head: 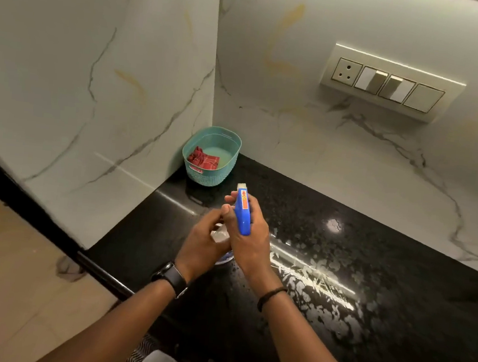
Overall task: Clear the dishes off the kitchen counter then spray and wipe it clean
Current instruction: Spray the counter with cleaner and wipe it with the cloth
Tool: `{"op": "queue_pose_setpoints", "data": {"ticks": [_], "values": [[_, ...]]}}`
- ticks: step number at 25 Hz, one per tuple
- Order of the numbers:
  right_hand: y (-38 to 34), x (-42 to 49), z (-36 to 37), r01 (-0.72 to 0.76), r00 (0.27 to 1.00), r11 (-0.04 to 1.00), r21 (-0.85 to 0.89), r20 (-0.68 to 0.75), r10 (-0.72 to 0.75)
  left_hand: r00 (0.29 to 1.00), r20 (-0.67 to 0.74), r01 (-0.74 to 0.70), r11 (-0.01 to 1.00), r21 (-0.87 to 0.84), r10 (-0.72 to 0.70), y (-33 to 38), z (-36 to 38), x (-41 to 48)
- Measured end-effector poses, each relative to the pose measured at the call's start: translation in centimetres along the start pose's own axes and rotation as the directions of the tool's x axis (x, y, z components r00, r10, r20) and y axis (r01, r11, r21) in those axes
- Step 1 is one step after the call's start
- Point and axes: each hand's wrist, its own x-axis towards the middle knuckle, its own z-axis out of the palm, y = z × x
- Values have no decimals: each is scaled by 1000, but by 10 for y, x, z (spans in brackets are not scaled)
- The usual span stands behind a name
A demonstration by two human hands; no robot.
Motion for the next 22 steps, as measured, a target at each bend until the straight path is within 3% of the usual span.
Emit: {"op": "queue_pose_setpoints", "data": {"ticks": [2, 4, 6, 8, 9, 16, 22], "values": [[0, -4, -9, 12, 999, 1000, 21, -47, -11, 992, 86, 92, 993, 67, -98, -11, -2, -14], [0, -1, -18, 12, 998, 1000, 3, -68, -12, 969, 65, 210, 931, 298, -239, -41, -12, -28], [5, 4, -22, -66, 998, 997, -50, -19, 66, 890, -68, 404, 712, 575, -451, -80, -28, -45], [8, 6, -15, -192, 979, 972, -136, 37, 199, 762, -226, 588, 502, 635, -607, -113, -46, -70], [11, 5, -10, -222, 973, 955, -195, 27, 231, 721, -261, 633, 457, 624, -642, -125, -55, -82], [20, 5, 22, -229, 966, 841, -491, -10, 257, 734, -223, 604, 467, 646, -641, -151, -75, -110], [20, 11, 31, -139, 987, 861, -489, -2, 158, 746, -221, 588, 465, 662, -628, -155, -76, -112]]}}
